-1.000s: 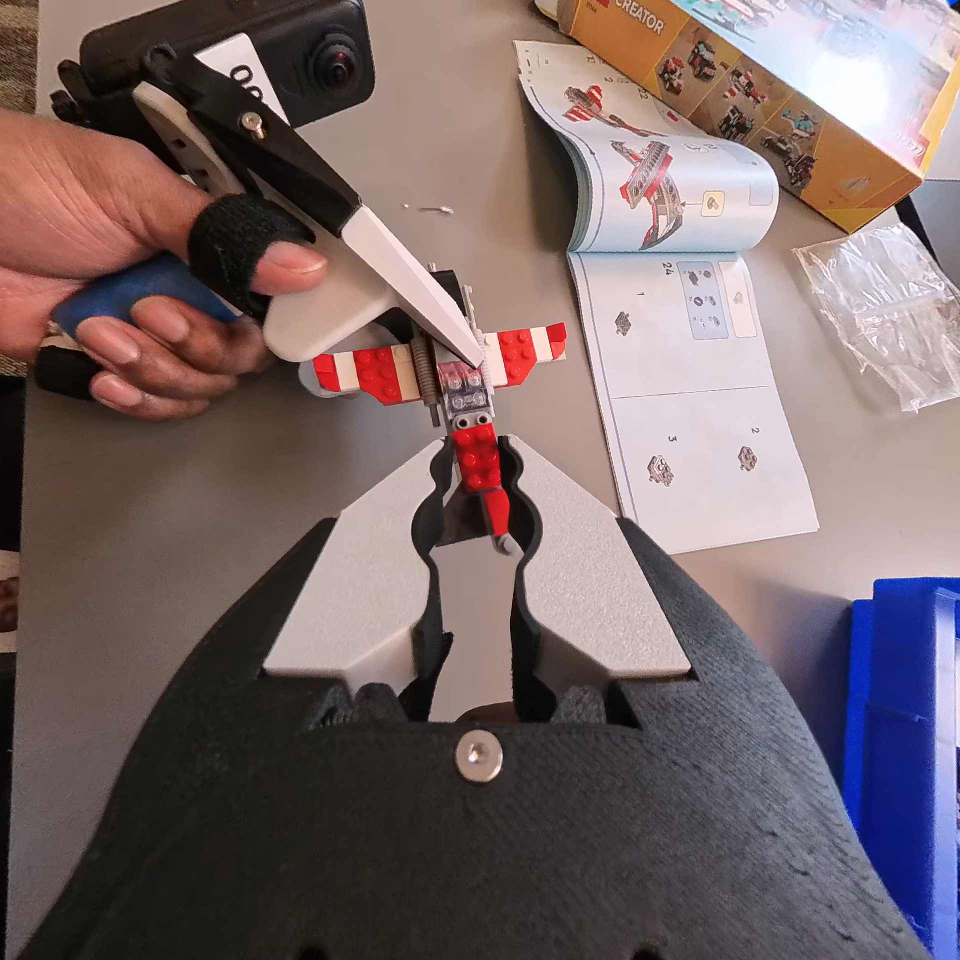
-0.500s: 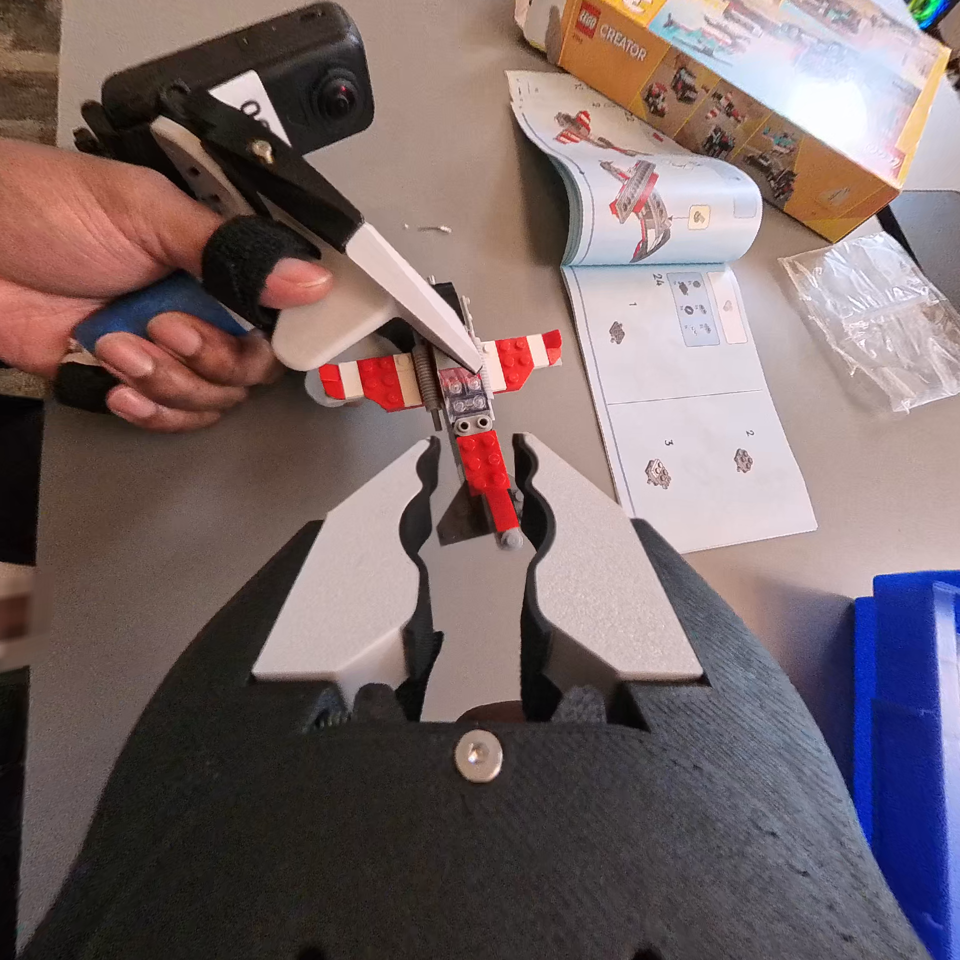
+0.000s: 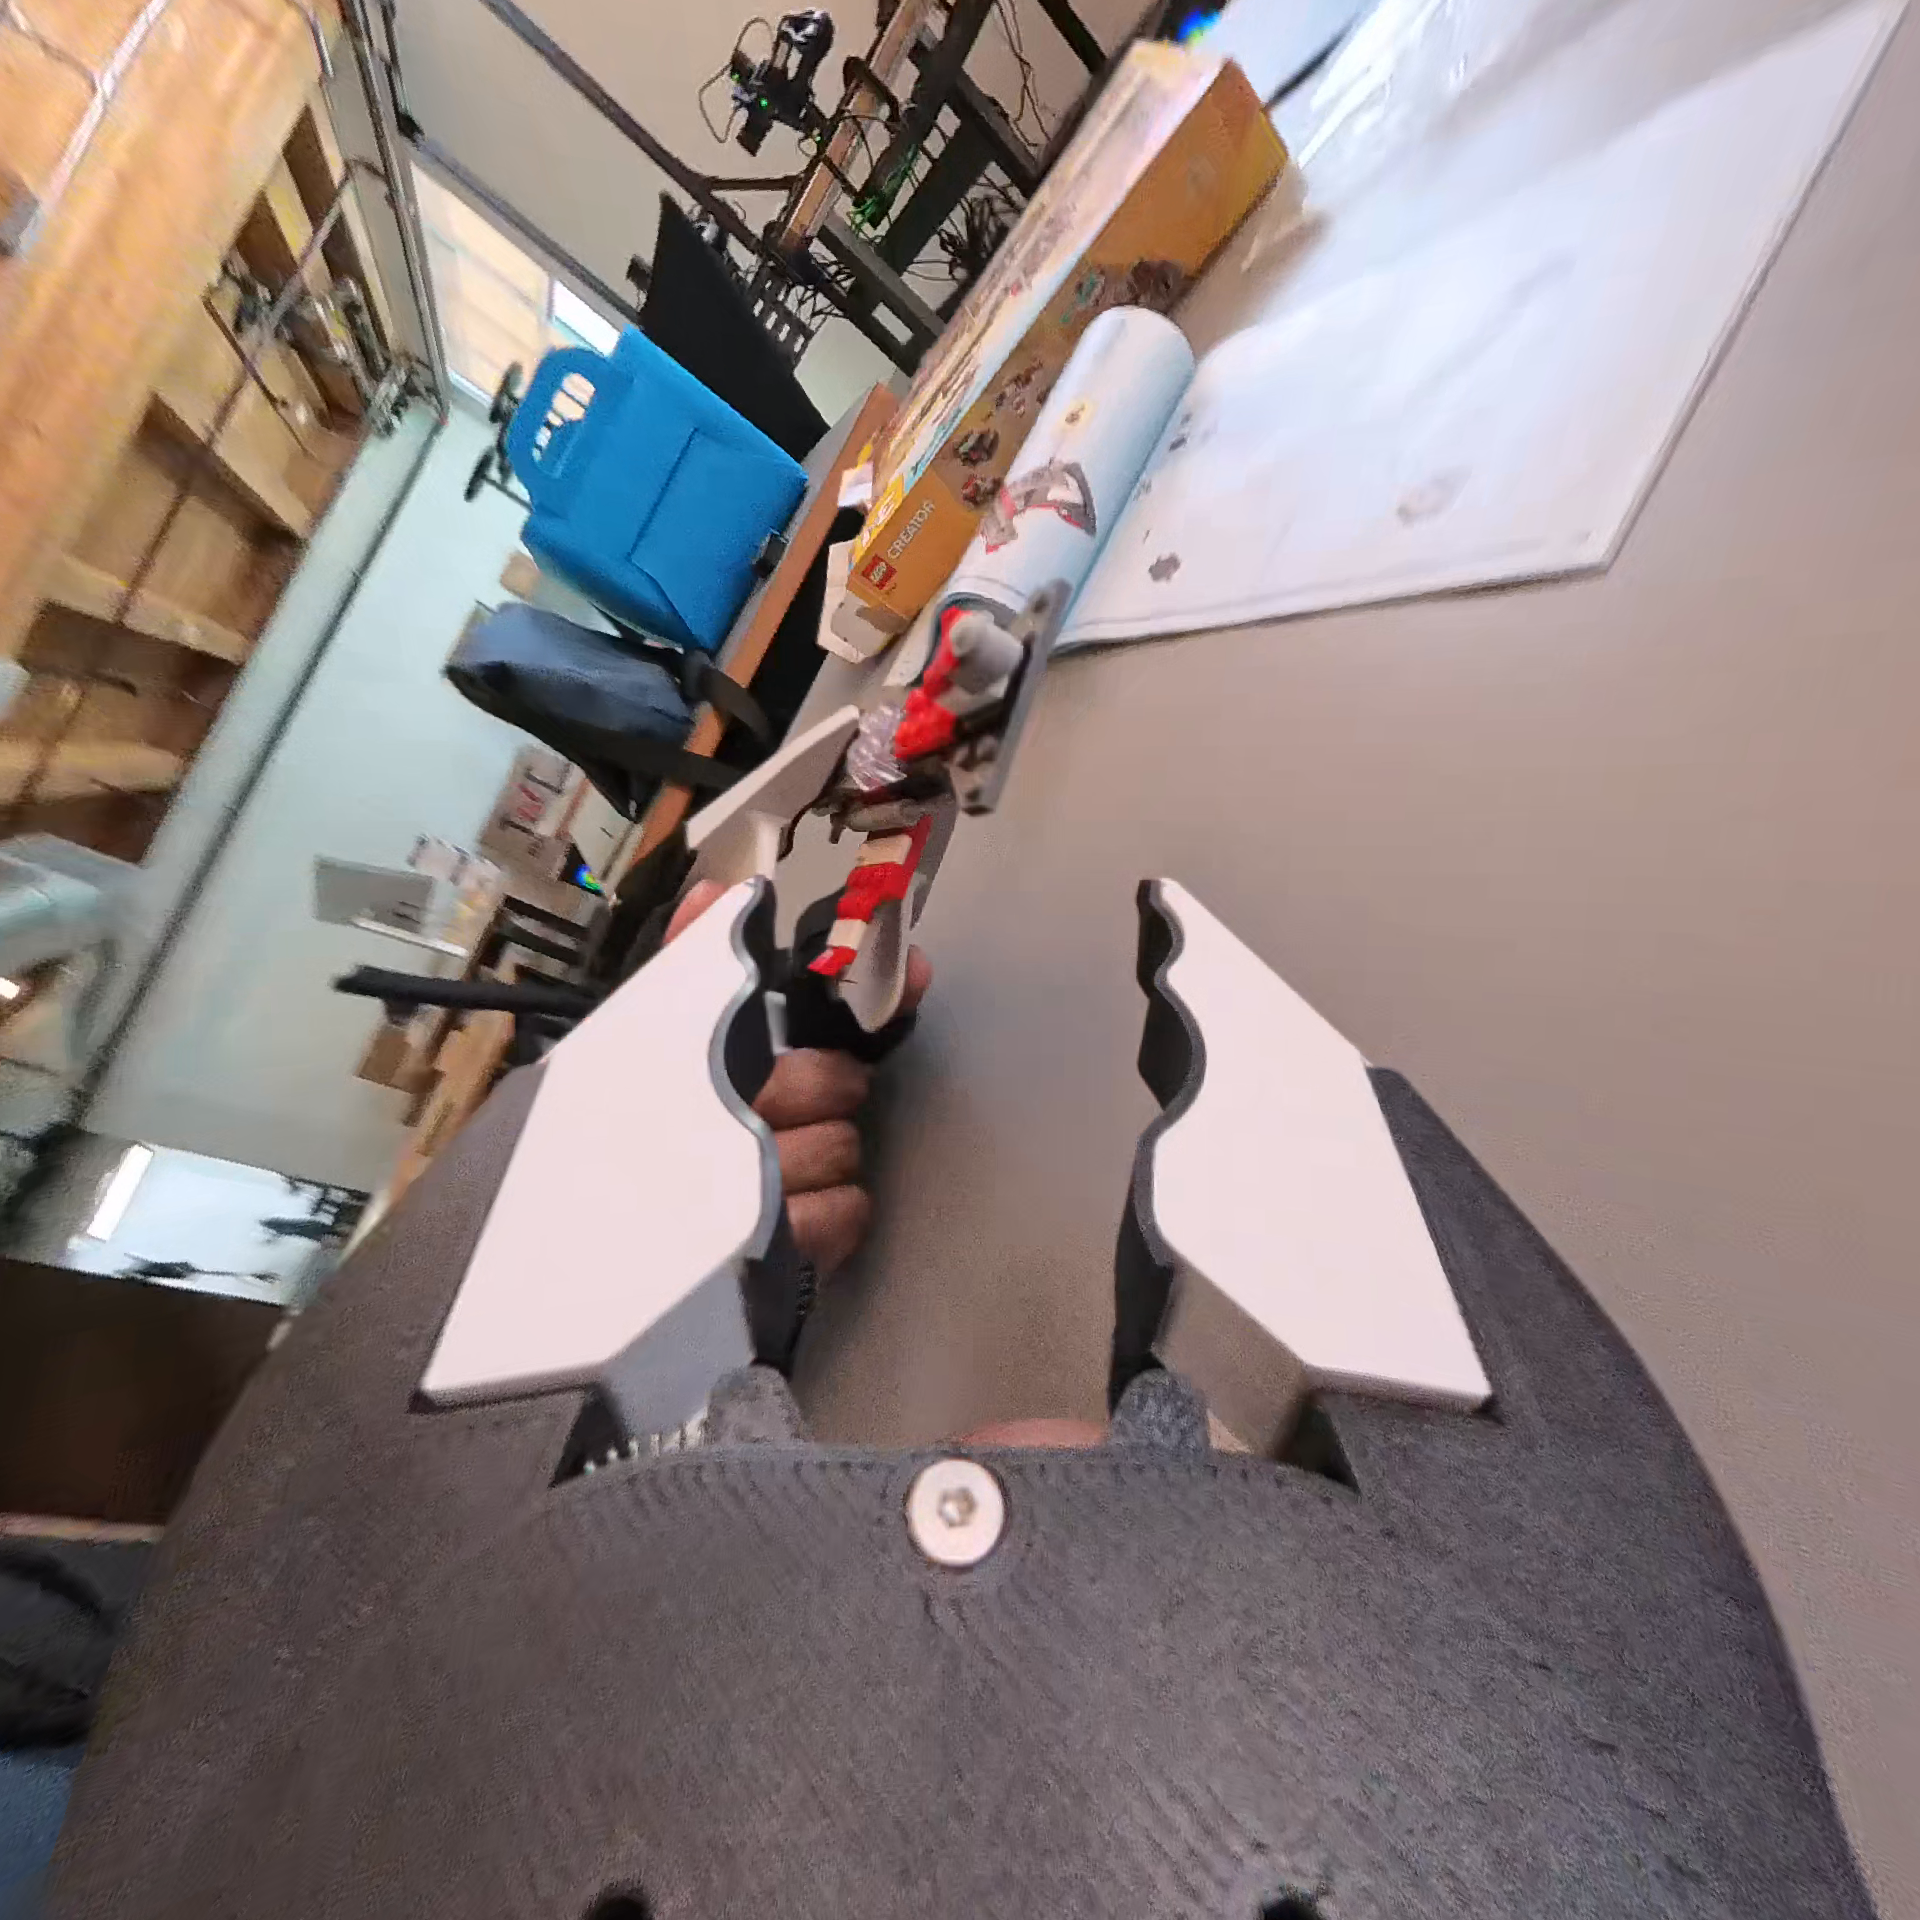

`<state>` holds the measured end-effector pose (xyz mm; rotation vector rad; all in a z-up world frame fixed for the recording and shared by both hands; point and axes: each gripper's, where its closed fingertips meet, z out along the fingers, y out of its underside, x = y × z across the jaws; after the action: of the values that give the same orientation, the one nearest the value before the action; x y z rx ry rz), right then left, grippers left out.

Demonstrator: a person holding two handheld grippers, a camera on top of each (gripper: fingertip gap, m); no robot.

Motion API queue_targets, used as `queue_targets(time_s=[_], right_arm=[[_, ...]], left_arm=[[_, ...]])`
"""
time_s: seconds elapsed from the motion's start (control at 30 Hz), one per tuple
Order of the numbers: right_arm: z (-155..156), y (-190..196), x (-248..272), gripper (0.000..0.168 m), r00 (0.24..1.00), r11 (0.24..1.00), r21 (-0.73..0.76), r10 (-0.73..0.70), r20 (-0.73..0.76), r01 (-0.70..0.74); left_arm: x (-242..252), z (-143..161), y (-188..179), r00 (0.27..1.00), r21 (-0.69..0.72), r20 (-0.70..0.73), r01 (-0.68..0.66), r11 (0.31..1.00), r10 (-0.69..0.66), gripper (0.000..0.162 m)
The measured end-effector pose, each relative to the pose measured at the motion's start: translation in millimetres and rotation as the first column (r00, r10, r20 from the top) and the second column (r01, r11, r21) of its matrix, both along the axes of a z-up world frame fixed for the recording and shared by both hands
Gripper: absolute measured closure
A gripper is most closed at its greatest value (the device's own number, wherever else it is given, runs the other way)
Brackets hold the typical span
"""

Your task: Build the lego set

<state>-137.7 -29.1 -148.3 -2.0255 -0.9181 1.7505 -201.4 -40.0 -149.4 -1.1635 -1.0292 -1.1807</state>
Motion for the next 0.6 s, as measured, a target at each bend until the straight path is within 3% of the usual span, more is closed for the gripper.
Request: queue_targets(time_s=[0.23,0.6], right_arm=[[5,-9,-24,0.095,0.996,0.956,-0.293,-0.047,-0.077,0.022],[14,-7,-38,0.100,0.985,0.885,-0.462,-0.125,-0.120,0.057]], left_arm=[[-1,12,-4,0.998,0.034,-0.037,-0.050,0.998,0.051,0.135],[0,21,-4,0.993,0.074,-0.085,-0.076,0.994,0.082,0.135]])
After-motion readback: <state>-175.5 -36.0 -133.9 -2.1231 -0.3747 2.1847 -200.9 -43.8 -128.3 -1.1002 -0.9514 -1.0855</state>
